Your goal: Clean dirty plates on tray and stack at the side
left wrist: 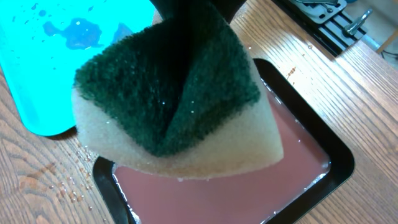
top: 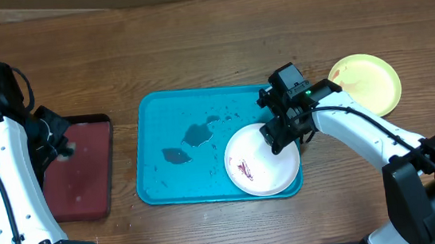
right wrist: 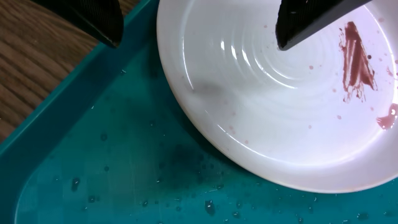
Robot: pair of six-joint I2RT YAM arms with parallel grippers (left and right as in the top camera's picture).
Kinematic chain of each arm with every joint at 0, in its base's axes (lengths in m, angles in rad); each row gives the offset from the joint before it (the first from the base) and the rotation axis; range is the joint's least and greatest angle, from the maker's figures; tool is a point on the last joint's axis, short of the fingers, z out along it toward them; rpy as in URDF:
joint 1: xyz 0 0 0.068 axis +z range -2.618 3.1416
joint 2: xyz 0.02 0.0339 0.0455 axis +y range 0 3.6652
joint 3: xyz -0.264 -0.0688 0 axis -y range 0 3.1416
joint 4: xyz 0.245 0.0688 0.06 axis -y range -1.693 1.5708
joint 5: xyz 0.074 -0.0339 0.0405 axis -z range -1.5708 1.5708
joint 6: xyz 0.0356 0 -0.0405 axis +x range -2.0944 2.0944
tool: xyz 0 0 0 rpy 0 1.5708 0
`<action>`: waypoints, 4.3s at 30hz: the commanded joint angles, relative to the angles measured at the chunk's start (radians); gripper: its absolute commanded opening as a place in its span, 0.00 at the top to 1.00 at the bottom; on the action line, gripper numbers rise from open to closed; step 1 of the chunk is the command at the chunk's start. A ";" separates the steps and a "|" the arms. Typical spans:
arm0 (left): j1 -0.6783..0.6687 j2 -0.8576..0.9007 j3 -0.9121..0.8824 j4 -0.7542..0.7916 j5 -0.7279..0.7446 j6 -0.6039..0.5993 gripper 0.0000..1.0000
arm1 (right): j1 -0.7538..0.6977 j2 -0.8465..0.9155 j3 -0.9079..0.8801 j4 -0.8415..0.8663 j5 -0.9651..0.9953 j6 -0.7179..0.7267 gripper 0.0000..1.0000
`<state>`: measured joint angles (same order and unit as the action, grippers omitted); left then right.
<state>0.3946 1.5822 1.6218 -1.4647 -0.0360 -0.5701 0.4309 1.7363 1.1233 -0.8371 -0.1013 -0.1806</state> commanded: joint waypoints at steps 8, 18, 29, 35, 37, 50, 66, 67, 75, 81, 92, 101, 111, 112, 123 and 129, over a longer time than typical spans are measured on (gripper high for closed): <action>0.004 0.002 -0.006 0.002 0.019 0.018 0.96 | -0.003 0.032 -0.005 0.018 -0.028 -0.003 0.21; 0.004 0.002 -0.006 0.005 0.034 0.035 0.96 | -0.003 0.077 -0.005 0.012 -0.037 -0.003 0.25; 0.004 0.002 -0.006 0.003 0.034 0.035 0.96 | -0.003 0.077 -0.006 -0.007 -0.084 0.005 0.59; 0.004 0.002 -0.006 0.004 0.036 0.035 0.96 | -0.004 0.077 -0.045 0.024 -0.076 0.034 0.57; 0.004 0.002 -0.006 0.004 0.038 0.035 0.96 | -0.004 0.077 -0.066 0.050 -0.077 0.052 0.56; -0.013 0.002 -0.010 0.041 0.302 0.243 0.96 | -0.003 0.077 -0.076 0.106 -0.168 0.243 0.80; -0.437 0.002 -0.199 0.183 0.396 0.325 0.96 | 0.084 0.077 -0.077 0.264 -0.200 0.631 0.96; -0.472 0.002 -0.219 0.210 0.396 0.319 0.96 | 0.093 0.077 -0.077 0.265 -0.188 0.640 0.96; -0.652 0.006 -0.378 0.382 0.358 0.202 0.96 | 0.158 0.077 -0.077 0.307 -0.119 0.709 0.96; -0.708 0.048 -0.457 0.466 0.358 0.112 0.96 | 0.163 0.077 -0.077 0.320 -0.108 0.717 0.96; -0.767 0.239 -0.475 0.582 0.340 -0.071 0.96 | 0.163 0.077 -0.077 0.317 -0.100 0.716 0.96; -0.731 0.372 -0.475 0.622 0.296 -0.069 0.95 | 0.163 0.077 -0.077 0.304 -0.097 0.716 0.96; -0.575 0.389 -0.445 0.468 0.047 -0.056 0.96 | 0.163 0.077 -0.077 0.280 -0.064 0.708 0.96; -0.562 0.389 -0.432 0.453 0.043 -0.039 0.96 | 0.163 0.077 -0.077 0.280 -0.063 0.708 0.96; -0.572 0.388 -0.264 0.417 0.470 0.207 0.96 | 0.163 0.077 -0.077 0.287 -0.064 0.709 0.96; -0.665 0.393 -0.267 0.503 0.572 0.150 0.96 | 0.163 0.077 -0.077 0.299 -0.064 0.709 0.96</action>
<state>-0.2123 1.9621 1.3376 -0.9829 0.4377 -0.4225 0.5961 1.8168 1.0443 -0.5457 -0.1867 0.5343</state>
